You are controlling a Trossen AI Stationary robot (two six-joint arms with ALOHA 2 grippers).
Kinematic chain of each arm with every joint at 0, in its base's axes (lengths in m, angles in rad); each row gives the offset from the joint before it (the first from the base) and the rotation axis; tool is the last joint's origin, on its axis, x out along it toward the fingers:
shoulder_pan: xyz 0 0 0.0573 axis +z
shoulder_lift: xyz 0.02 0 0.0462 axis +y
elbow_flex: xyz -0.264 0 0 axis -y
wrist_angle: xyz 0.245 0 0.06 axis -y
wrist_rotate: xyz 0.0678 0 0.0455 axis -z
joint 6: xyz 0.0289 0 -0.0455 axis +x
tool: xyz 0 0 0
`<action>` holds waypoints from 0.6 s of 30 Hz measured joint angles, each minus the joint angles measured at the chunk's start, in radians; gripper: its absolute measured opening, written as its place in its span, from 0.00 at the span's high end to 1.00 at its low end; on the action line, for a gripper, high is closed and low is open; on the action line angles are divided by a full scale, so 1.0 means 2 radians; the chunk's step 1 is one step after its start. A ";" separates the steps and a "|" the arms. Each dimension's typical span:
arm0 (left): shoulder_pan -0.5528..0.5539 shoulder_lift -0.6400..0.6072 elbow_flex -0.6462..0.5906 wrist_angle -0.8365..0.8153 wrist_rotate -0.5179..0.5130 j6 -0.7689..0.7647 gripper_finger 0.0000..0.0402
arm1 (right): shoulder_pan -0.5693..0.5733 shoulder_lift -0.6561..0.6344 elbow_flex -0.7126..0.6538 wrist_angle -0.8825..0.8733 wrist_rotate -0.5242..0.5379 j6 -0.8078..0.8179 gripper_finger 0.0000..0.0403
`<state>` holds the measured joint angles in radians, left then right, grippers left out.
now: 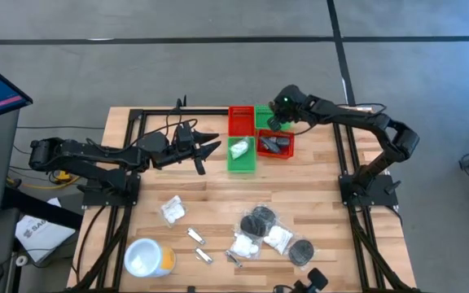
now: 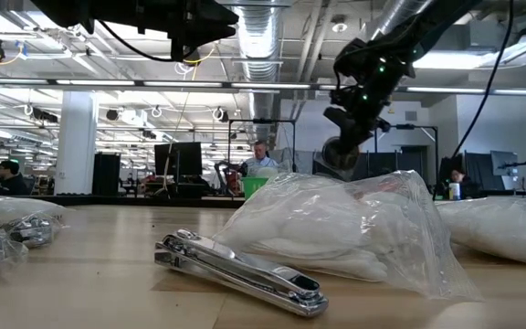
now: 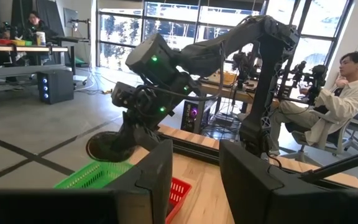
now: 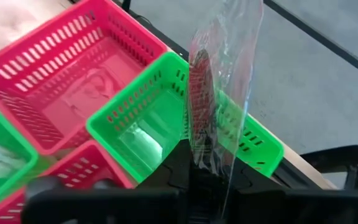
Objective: Pick & Place Travel size toiletries
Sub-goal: Put the hairbrush into the right green bin
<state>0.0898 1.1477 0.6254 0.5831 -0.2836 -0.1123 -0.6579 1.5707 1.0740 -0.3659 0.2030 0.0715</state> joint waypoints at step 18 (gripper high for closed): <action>0.000 0.000 0.000 0.000 0.000 0.000 0.70 | -0.026 0.000 0.000 -0.013 -0.024 -0.001 0.94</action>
<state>0.0898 1.1477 0.6254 0.5831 -0.2836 -0.1123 -0.7109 1.5707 1.0740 -0.3917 0.1547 0.0701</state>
